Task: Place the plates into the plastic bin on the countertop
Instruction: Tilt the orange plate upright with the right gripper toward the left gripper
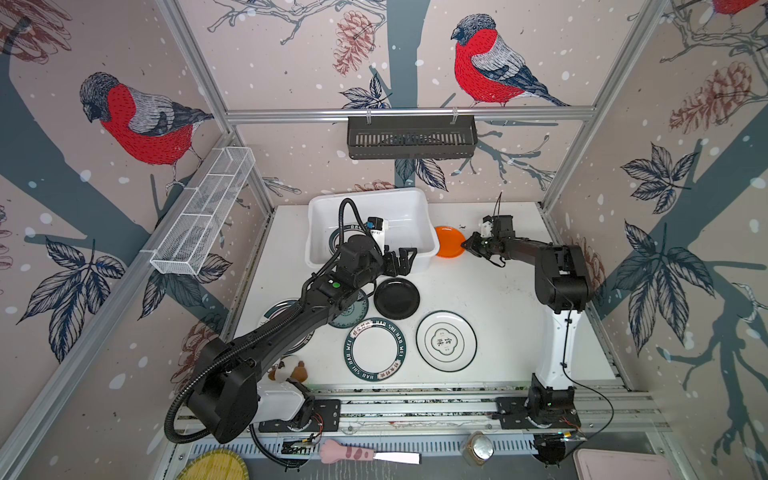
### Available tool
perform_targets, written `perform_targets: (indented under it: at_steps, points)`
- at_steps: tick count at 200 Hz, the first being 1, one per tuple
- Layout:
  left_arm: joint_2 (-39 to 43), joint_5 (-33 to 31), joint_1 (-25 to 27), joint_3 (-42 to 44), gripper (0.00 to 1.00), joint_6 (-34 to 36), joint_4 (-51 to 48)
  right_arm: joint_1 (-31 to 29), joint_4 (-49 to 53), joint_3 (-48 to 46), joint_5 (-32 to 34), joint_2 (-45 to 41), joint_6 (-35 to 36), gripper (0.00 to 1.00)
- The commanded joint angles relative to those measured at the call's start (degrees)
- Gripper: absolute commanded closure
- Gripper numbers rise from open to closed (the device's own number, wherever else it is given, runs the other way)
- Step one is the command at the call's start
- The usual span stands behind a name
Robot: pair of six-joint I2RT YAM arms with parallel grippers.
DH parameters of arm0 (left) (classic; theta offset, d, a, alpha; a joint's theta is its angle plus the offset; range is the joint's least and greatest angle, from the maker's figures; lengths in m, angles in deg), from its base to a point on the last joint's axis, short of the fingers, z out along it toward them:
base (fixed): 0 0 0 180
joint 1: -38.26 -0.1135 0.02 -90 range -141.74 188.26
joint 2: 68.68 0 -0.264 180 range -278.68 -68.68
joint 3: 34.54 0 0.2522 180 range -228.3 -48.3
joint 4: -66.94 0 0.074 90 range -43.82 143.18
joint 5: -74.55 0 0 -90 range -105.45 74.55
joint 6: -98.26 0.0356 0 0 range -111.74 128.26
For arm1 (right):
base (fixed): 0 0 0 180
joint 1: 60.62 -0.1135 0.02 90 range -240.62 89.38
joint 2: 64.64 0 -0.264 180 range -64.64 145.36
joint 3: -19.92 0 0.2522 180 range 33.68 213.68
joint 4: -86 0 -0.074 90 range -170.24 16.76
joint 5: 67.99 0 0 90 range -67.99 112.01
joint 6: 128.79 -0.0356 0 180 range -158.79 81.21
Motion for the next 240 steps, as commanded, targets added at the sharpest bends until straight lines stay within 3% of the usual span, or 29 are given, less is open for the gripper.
perform_targets:
  at_steps: [1,68,84,144,189,207,240]
  points:
    - [-0.34,1.15,-0.02,-0.36,0.02,-0.31,1.57,-0.07,1.8,-0.17,-0.93,0.74,0.22,0.87]
    - [-0.44,0.79,-0.02,-0.29,0.02,-0.47,1.08,0.64,1.0,0.22,-0.29,0.01,-2.42,0.98]
    - [-0.44,1.38,-0.02,0.13,0.02,0.3,1.63,1.34,1.12,-0.84,2.63,-1.6,-3.03,1.0]
    - [-3.45,-0.87,-0.02,-2.05,0.02,-0.19,-1.11,3.74,-3.26,-8.97,7.67,-13.98,-6.37,1.0]
    - [-9.42,1.03,-0.02,-7.28,0.03,0.35,-2.85,4.02,-5.52,-17.46,10.63,-27.8,-8.92,1.0]
    - [-12.38,3.52,-0.02,-10.6,0.15,1.32,-4.27,3.92,-5.72,-20.71,12.13,-33.87,-9.26,1.0]
    - [-16.34,6.86,-0.02,-14.76,0.2,0.52,-3.93,3.53,-2.35,-21.91,11.16,-41.07,-7.88,1.0]
